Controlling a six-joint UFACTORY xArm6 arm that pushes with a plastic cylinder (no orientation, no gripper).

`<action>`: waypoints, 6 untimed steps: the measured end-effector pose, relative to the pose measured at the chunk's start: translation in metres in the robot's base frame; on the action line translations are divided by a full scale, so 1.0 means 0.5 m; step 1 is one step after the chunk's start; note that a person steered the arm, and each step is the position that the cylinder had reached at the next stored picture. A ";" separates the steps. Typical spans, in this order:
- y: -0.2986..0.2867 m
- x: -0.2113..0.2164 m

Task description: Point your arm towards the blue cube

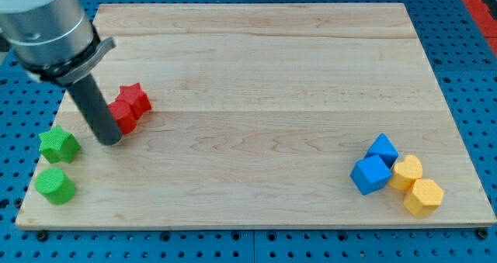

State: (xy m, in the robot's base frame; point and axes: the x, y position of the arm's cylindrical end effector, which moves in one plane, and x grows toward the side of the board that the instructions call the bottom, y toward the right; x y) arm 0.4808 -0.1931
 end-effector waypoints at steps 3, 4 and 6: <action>0.246 0.033; 0.421 0.267; 0.524 0.248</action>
